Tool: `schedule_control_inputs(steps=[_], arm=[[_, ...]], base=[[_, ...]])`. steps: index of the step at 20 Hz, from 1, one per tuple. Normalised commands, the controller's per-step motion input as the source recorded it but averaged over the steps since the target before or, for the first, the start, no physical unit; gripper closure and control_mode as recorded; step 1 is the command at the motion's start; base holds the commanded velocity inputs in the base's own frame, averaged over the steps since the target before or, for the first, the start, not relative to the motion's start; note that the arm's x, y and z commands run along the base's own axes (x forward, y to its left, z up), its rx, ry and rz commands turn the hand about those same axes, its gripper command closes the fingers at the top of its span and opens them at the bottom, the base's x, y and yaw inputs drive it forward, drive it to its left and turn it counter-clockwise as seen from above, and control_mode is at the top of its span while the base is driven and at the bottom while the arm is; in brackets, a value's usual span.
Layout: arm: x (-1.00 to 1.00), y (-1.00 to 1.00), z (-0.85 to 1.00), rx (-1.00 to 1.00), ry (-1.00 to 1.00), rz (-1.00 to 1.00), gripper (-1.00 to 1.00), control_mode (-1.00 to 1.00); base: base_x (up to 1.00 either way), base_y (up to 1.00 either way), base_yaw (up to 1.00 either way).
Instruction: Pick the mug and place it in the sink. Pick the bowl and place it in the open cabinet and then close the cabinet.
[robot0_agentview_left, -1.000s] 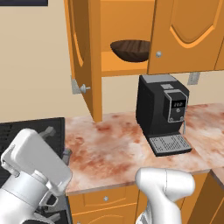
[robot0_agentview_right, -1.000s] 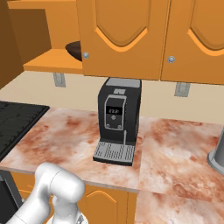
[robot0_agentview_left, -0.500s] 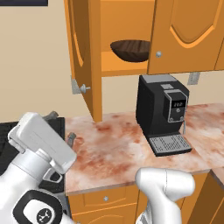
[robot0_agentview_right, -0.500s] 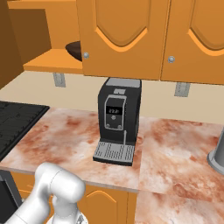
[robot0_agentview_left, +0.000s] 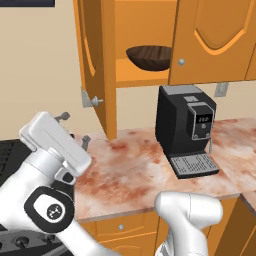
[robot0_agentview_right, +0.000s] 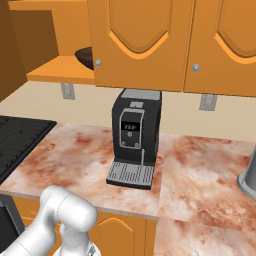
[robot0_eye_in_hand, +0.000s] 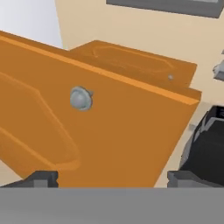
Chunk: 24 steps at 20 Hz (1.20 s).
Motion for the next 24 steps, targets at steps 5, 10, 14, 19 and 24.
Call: schedule_control_inputs(steps=[5,10,14,19,24], arm=[[0.44,-0.23,-0.13,0.05,-0.02,-0.07,-1.00,-1.00],[0.22,-0.06,-0.04,0.14,-0.04,-0.14,-1.00,-1.00],[0.03,0.03,0.00,0.16,-0.06,-0.15,-1.00,-1.00],[-0.02,0.17,-0.03,0.15,-0.06,-0.17,-1.00,-1.00],[0.07,0.04,0.00,0.08,-0.01,-0.19,-1.00,-1.00]], base=[[0.00,0.00,0.00],[0.00,0.00,0.00],[0.00,0.00,0.00],[0.00,0.00,0.00],[0.00,0.00,0.00]])
